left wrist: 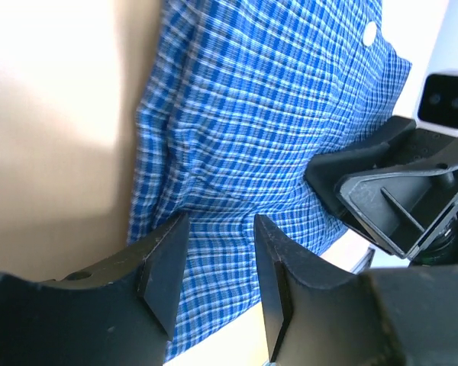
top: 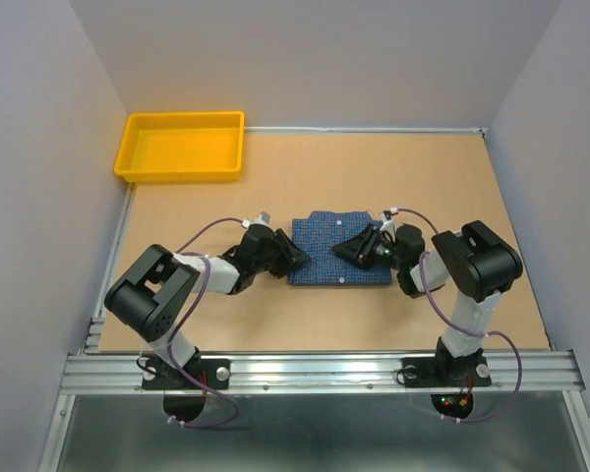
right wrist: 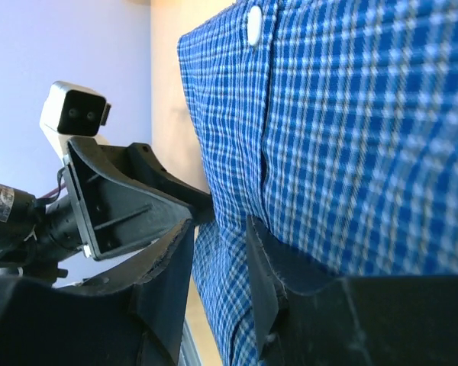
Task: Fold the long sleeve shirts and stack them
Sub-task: Fold the shirt
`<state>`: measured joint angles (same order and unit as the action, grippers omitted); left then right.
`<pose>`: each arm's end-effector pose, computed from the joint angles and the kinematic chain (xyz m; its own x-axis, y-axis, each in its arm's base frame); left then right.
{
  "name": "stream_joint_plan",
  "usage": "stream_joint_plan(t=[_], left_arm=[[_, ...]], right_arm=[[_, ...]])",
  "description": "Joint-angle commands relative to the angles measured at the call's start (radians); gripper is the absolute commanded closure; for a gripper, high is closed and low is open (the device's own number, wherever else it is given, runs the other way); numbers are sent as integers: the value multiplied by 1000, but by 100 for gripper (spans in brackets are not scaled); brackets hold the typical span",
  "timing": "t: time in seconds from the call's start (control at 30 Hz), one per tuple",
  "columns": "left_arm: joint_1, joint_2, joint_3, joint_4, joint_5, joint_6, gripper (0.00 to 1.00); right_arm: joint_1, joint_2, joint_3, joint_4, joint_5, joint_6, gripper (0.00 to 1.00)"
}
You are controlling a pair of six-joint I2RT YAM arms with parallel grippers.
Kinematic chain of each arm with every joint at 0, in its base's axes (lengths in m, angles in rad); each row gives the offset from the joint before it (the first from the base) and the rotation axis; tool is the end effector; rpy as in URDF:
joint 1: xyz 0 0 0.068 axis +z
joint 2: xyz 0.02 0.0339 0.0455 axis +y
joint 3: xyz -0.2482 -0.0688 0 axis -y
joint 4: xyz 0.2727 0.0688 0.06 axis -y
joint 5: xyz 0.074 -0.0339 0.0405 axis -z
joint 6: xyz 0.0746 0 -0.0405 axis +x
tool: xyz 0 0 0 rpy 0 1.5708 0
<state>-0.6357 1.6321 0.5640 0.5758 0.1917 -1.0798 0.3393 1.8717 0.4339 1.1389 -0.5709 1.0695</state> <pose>0.2723 -0.2186 0.0816 -0.8125 -0.4764 -0.3361 0.0031 0.5729 -0.8196 0.2882 0.1445 0.0479 -0.8061 0.4980 -0.3197 -0.1251 0.3846 0.9145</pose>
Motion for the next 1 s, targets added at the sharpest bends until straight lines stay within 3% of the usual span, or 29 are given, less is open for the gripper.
stream_joint_plan(t=[0.0, 0.13, 0.27, 0.47, 0.6, 0.73, 0.8, 0.97], left_arm=[[13, -103, -24, -117, -28, 27, 47], [-18, -257, 14, -234, -47, 46, 42], [-84, -327, 33, -252, -58, 46, 40], [-121, -200, 48, -188, -51, 46, 43], [-116, -126, 19, -133, -74, 15, 48], [-82, -91, -4, -123, -71, -11, 50], [-53, -101, -22, -123, -67, -15, 50], [-39, -231, -36, -177, -115, 12, 50]], right_arm=[[-31, -115, -53, -4, 2, -13, 60], [-65, -313, -58, -128, -14, -14, 59], [-65, -448, -96, -266, -30, -42, 59], [-68, -473, -268, -261, 31, -52, 59], [-124, -367, -362, -142, 46, -43, 60], [-253, -195, -423, 80, -39, 67, 62], [-258, -158, -425, 182, -84, 81, 62], [-258, -322, -409, 170, -132, 141, 62]])
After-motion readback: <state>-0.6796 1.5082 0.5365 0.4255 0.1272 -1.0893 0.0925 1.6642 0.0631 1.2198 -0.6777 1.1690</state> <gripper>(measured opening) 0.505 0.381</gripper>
